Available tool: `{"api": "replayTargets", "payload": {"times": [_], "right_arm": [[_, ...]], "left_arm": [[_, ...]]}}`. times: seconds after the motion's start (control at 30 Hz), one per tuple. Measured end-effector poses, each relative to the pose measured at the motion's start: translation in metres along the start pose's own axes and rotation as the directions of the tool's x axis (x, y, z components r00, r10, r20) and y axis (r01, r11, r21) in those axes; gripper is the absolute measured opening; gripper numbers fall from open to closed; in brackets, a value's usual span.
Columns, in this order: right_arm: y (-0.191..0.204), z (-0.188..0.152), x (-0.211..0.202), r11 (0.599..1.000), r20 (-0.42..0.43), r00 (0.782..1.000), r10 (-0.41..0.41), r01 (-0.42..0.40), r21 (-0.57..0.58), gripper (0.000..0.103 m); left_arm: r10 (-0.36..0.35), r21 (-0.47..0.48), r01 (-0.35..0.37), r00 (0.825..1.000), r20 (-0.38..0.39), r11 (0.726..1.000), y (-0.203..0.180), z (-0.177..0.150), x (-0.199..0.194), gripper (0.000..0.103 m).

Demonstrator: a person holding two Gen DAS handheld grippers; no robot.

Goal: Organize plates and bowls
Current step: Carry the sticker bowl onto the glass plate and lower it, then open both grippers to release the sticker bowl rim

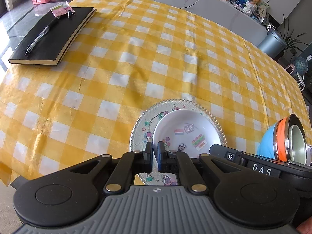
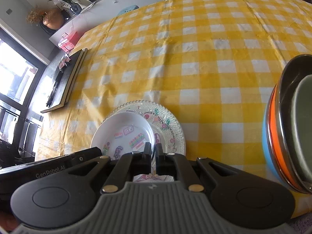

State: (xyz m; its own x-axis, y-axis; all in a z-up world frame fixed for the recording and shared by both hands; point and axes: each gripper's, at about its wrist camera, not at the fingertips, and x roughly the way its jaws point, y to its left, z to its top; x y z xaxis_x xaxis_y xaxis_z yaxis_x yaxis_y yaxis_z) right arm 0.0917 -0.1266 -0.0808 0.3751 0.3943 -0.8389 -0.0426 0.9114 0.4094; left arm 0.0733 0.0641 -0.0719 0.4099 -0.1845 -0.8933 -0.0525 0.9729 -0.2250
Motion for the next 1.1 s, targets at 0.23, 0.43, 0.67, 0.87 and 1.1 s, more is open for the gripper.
{"api": "replayTargets", "payload": {"times": [0.23, 0.43, 0.67, 0.87, 1.1], "right_arm": [[-0.003, -0.001, 0.007, 1.000, -0.014, 1.000, -0.016, 0.016, 0.001, 0.001], [-0.002, -0.002, 0.010, 1.000, -0.008, 1.000, -0.023, 0.023, -0.013, 0.001], [0.003, -0.003, 0.009, 0.998, 0.011, 0.999, -0.040, 0.040, -0.044, 0.005], [0.001, -0.001, 0.002, 0.998, 0.039, 0.999, -0.035, 0.037, -0.048, 0.021], [0.008, 0.001, -0.016, 0.995, 0.101, 0.994, -0.041, 0.050, -0.091, 0.029]], "left_arm": [[0.036, 0.064, -0.034, 0.999, -0.033, 0.997, -0.008, 0.002, 0.009, 0.005], [0.061, 0.079, -0.055, 0.995, -0.074, 0.995, -0.010, 0.002, 0.016, 0.006], [0.067, 0.088, -0.061, 0.995, -0.073, 0.994, -0.011, 0.002, 0.016, 0.014], [0.060, 0.077, -0.056, 0.997, -0.049, 0.995, -0.009, 0.002, 0.012, 0.027], [0.045, 0.032, -0.045, 0.999, 0.011, 0.998, -0.001, -0.001, -0.002, 0.043]]}}
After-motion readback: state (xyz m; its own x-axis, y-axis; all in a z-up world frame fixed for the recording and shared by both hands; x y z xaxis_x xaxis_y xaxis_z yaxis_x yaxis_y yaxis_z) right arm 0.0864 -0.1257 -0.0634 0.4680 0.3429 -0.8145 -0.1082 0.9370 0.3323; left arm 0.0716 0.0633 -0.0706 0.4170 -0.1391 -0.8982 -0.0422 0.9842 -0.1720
